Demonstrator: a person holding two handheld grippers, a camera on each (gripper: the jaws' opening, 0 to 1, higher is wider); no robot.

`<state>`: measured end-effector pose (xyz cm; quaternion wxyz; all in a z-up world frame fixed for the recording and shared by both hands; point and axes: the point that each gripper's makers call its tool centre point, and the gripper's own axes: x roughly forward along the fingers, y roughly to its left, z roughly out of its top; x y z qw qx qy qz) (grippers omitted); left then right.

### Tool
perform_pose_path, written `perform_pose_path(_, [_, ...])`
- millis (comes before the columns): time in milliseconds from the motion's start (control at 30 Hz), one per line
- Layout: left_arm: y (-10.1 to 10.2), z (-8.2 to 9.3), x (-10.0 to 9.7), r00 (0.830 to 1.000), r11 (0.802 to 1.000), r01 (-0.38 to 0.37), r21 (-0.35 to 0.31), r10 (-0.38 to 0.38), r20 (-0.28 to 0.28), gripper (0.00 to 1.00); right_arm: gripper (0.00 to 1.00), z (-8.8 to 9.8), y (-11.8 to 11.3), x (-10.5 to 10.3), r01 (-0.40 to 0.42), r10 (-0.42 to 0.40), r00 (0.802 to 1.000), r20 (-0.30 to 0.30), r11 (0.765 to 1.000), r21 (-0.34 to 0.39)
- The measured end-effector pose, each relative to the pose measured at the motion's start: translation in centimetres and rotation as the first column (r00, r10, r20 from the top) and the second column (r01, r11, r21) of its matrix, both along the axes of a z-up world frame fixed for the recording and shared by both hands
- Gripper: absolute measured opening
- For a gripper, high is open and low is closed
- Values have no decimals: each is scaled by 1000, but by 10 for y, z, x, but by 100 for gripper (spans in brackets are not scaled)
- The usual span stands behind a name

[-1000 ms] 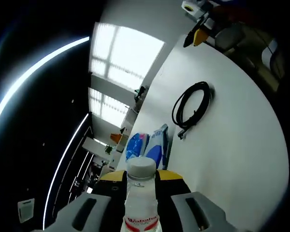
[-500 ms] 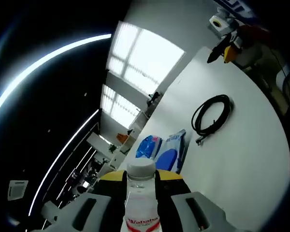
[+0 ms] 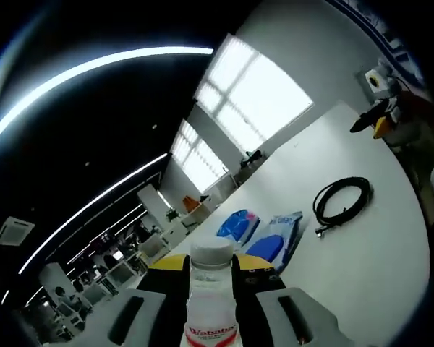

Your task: Arrange the tabletop items into an orderly group along one side of the table until the central work area is clear of visible clutter.

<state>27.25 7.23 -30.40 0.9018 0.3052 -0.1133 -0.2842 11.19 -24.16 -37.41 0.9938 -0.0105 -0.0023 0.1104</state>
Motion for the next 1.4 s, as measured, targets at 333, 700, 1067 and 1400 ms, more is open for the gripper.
perform_pose_path(333, [20,11,17,997,986,-36,-160,25,-74,22,72,-6,-6,-1,17,-17,1000,-14,1000,26])
perform_pose_path(700, [49,19,32,990,946,-95,-310,57,-129,22,72,1,-7,6,28,-28,999,14,998,58])
perform_pose_path(1067, [69,21,38,985,918,-143,-371,97,-140,22,71,-5,-8,4,37,-37,999,-6,998,56])
perform_pose_path(1400, [76,21,45,982,901,-161,-402,108,-152,22,71,-7,-9,1,51,-50,999,-10,997,61])
